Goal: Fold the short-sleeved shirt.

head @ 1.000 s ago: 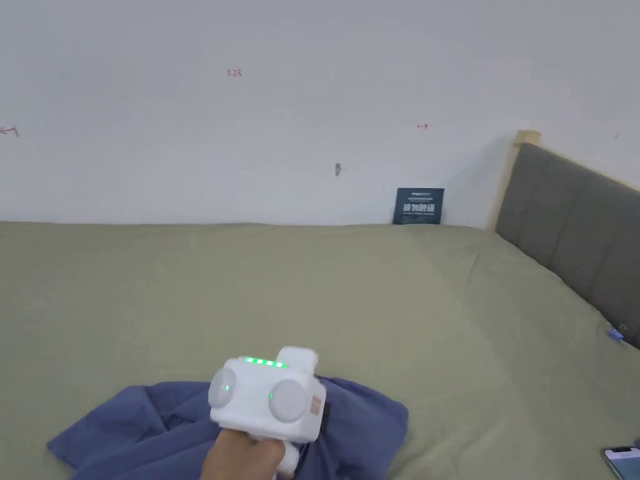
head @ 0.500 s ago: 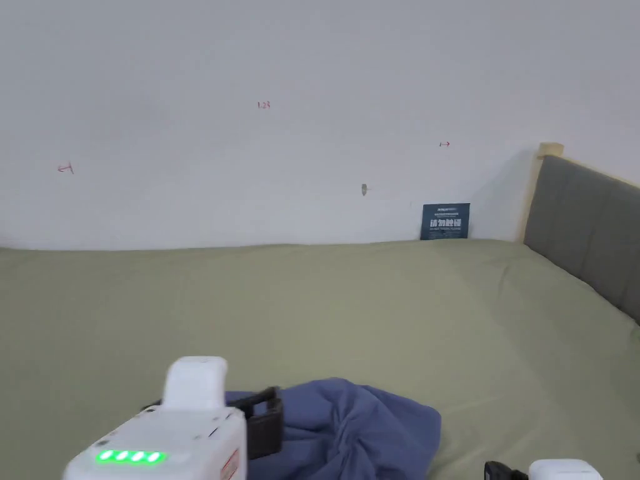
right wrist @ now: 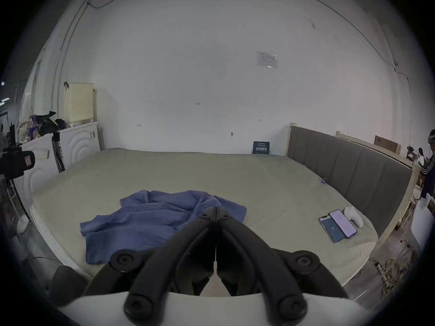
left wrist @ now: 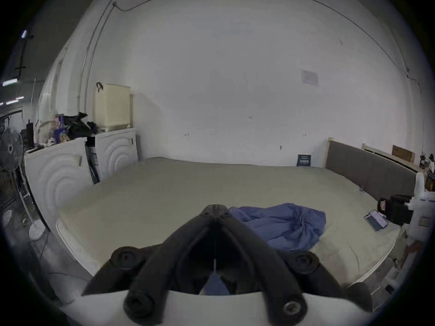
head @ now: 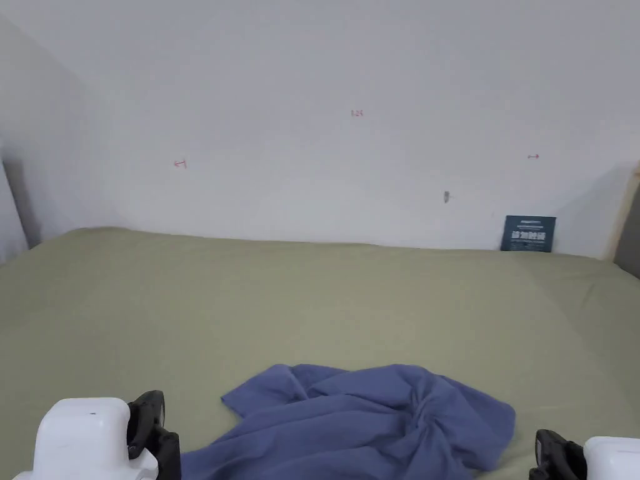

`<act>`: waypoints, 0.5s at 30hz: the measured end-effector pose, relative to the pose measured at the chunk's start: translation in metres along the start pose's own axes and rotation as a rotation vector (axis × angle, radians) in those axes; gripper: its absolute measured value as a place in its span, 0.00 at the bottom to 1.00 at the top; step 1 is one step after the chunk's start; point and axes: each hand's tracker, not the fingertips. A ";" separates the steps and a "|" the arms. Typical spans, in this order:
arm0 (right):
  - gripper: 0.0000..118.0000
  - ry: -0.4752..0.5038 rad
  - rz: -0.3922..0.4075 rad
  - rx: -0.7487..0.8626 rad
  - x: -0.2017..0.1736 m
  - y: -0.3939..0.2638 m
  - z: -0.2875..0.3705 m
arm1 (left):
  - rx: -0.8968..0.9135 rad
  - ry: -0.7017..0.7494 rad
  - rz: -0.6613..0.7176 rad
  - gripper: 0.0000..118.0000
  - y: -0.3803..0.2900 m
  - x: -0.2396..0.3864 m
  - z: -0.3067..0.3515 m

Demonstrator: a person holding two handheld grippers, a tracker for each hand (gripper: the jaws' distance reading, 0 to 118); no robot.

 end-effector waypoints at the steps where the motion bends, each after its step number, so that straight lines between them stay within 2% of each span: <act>1: 0.02 0.004 0.005 -0.001 -0.001 0.000 -0.001 | -0.008 0.005 -0.003 0.00 0.000 -0.003 -0.001; 3: 0.02 0.012 0.009 -0.005 -0.004 -0.001 -0.004 | -0.052 0.010 0.002 0.00 -0.001 -0.010 -0.008; 5: 0.02 0.022 -0.006 -0.014 -0.005 -0.003 -0.008 | -0.126 -0.076 0.046 0.00 0.001 -0.024 -0.022; 7: 0.02 0.039 -0.013 -0.028 -0.008 -0.006 -0.015 | -0.192 -0.064 0.051 0.00 0.001 -0.035 -0.046; 10: 0.02 0.052 -0.018 -0.059 -0.014 -0.013 -0.026 | -0.326 -0.058 0.025 0.00 -0.011 -0.056 -0.102; 15: 0.02 0.077 -0.006 -0.124 -0.019 -0.025 -0.047 | -0.646 -0.030 0.113 0.00 -0.062 -0.098 -0.203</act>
